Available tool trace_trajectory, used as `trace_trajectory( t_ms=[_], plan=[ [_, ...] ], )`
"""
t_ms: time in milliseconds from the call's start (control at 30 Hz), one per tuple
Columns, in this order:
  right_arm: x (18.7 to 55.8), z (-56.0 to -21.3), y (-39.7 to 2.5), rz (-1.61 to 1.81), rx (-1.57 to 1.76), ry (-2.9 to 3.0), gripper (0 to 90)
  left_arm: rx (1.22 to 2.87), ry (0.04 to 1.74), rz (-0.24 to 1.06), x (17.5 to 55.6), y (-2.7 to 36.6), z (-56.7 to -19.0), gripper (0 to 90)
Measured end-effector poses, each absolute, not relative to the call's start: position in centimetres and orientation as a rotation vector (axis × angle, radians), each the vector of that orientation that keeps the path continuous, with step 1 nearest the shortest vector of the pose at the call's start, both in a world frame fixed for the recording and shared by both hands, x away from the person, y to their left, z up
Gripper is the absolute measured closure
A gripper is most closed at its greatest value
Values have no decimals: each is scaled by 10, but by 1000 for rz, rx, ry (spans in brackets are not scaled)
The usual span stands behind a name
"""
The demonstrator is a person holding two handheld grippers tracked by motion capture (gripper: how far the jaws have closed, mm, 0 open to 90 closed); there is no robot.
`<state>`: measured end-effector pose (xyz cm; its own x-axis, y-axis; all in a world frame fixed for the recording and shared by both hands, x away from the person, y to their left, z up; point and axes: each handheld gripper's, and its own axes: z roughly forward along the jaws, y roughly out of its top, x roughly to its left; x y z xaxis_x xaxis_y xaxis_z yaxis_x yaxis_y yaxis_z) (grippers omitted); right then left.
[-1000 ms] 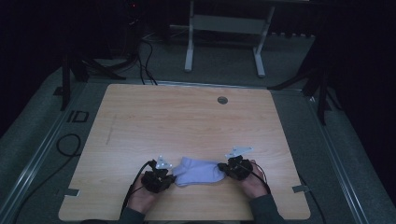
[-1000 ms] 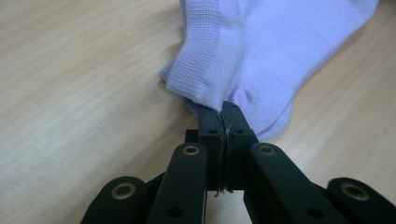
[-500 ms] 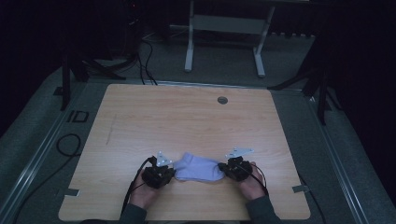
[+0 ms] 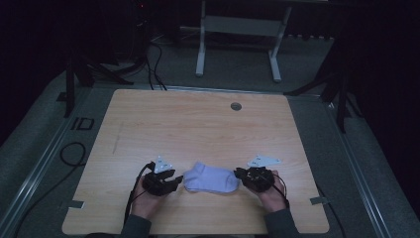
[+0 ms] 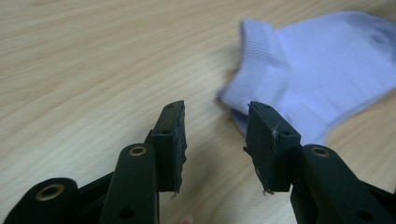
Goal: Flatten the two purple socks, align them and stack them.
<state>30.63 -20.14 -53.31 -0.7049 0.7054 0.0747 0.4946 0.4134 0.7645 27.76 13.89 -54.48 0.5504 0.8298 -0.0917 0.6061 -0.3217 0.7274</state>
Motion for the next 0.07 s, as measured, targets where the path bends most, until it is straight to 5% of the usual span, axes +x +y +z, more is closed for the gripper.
trace_trajectory(
  t_ms=[67],
  plan=[
    [309,-533,-209,1148,1094,2380,788,2043,1164,402,278,141,-545,578]
  ],
)
